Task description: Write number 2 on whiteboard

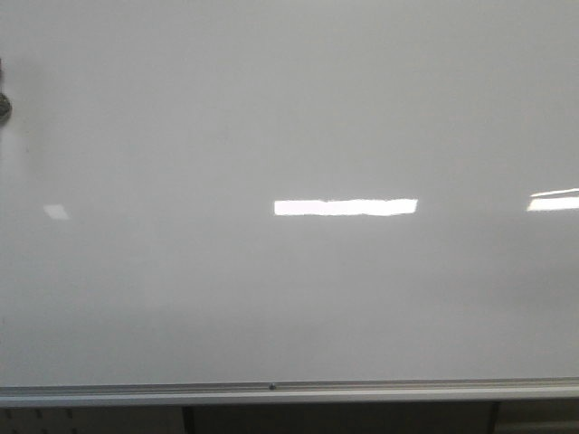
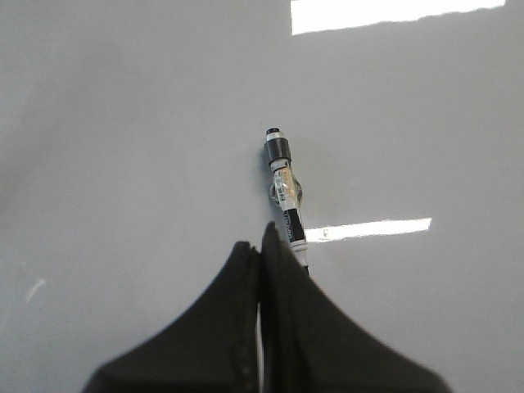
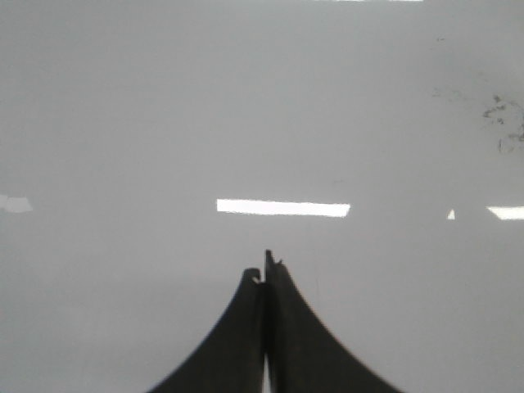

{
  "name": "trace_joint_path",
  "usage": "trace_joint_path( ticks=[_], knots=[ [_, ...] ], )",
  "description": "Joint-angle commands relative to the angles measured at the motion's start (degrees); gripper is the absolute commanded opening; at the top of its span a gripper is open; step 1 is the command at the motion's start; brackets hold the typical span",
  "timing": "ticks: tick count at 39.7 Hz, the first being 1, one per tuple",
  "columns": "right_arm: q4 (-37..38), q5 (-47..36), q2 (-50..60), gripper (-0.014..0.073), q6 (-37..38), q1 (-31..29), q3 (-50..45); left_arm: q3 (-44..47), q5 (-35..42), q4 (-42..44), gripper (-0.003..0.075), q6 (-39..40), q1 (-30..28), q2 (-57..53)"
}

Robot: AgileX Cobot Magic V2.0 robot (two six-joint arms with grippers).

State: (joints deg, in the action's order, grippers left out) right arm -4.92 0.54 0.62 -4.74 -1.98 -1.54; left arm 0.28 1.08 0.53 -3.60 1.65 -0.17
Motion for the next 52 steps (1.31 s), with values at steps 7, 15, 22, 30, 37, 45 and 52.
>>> trace_joint_path(
  ticks=[7, 15, 22, 30, 37, 45, 52],
  knots=[
    [0.5, -4.4, 0.9, -0.0069, 0.1, -0.3, -0.1, 1.3, 4.4, -0.1, -0.0020, 0.2, -0.1, -1.2],
    [0.5, -4.4, 0.9, -0.0069, 0.1, -0.3, -0.1, 1.3, 4.4, -0.1, -0.0020, 0.2, -0.1, -1.2],
    [0.5, -4.6, 0.9, -0.0069, 0.1, -0.3, -0.1, 1.3, 4.4, -0.1, -0.0020, 0.2, -0.1, -1.2],
    [0.5, -6.1, 0.9, -0.0069, 0.1, -0.3, 0.0, 1.3, 4.7, -0.1, -0.0020, 0.2, -0.1, -1.2],
    [0.5, -4.8, 0.9, -0.0069, 0.2, -0.3, 0.6, 1.1, 7.5, -2.1, -0.0020, 0.2, -0.1, -1.2],
    [-2.0, 4.0, 0.9, -0.0069, 0.2, -0.3, 7.1, -4.4, 5.9, -3.4, -0.0020, 0.8, -0.1, -1.0],
    [-3.5, 11.8, -0.4, -0.0069, 0.2, -0.3, 17.0, -14.8, -2.7, -3.4, -0.0020, 0.8, -0.1, -0.5]
  ],
)
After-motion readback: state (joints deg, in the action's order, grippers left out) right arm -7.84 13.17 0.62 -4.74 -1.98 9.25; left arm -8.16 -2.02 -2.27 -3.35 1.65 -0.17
